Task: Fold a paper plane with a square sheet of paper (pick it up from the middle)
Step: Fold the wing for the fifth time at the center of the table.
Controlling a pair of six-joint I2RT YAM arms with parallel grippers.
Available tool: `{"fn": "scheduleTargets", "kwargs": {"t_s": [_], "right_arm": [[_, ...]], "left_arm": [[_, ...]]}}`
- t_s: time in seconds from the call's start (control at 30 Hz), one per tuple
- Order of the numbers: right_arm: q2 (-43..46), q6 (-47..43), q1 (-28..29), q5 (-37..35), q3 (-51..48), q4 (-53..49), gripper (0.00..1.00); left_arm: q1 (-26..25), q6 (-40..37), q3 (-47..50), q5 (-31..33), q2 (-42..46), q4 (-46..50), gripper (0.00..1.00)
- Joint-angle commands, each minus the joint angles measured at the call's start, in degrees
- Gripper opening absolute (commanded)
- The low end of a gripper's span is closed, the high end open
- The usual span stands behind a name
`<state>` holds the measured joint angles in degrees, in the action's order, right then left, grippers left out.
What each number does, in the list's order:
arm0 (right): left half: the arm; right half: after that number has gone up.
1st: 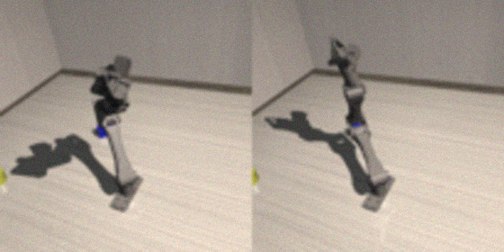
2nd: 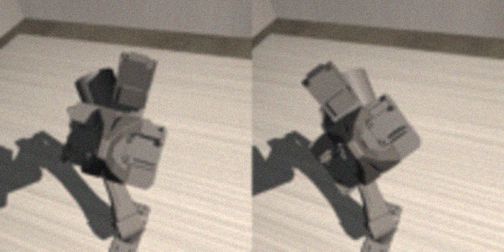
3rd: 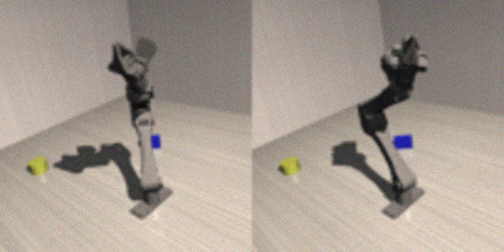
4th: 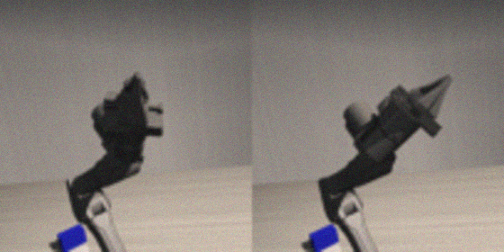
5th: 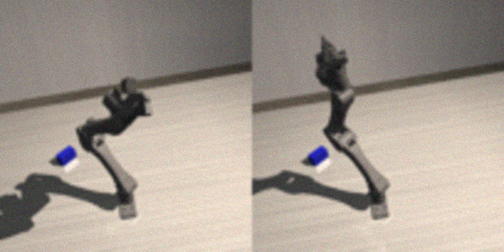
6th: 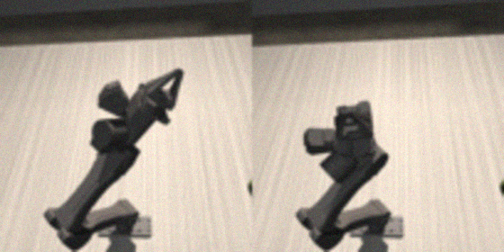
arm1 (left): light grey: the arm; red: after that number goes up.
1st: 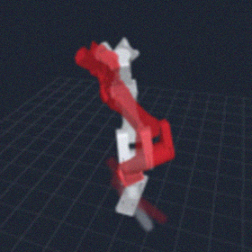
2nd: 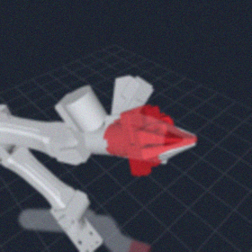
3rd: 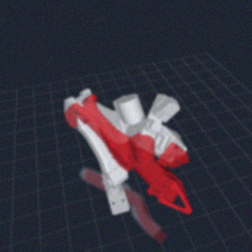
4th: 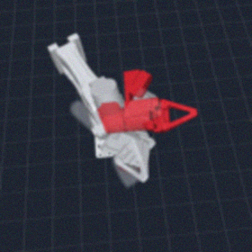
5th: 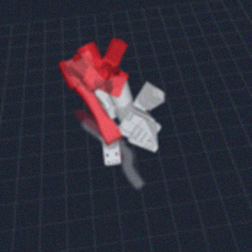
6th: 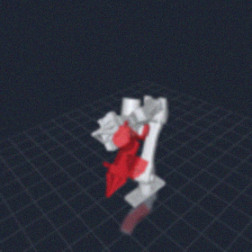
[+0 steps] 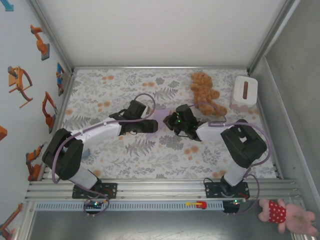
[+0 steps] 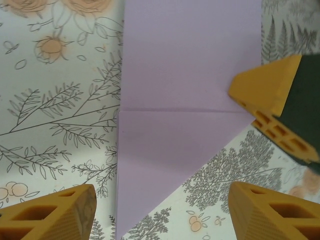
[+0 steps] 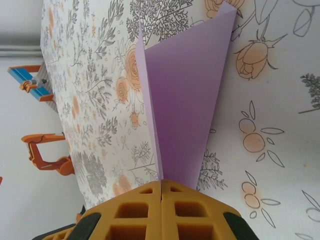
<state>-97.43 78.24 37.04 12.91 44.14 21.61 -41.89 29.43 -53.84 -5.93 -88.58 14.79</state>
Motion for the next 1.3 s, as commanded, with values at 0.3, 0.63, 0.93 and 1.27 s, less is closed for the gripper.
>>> {"fn": "scheduleTargets", "kwargs": {"t_s": [0.3, 0.63, 0.93, 1.27], "right_arm": [[2.8, 2.8, -2.1, 2.3, -1.6, -1.5, 0.0], [1.9, 4.4, -2.0, 3.5, -1.8, 0.5, 0.0], [1.6, 4.7, -2.2, 4.0, -1.9, 0.5, 0.0], [1.4, 4.0, -2.4, 3.9, -1.5, -1.0, 0.05]], "left_arm": [[-7.8, -16.2, 1.9, 9.4, -3.3, -6.9, 0.68], [-10.0, -21.4, 1.7, 15.3, -7.5, -11.6, 0.52], [-10.3, -22.0, 1.5, 16.6, -8.9, -12.9, 0.38], [-10.5, -22.0, 1.6, 16.4, -9.8, -13.1, 0.22]]}}
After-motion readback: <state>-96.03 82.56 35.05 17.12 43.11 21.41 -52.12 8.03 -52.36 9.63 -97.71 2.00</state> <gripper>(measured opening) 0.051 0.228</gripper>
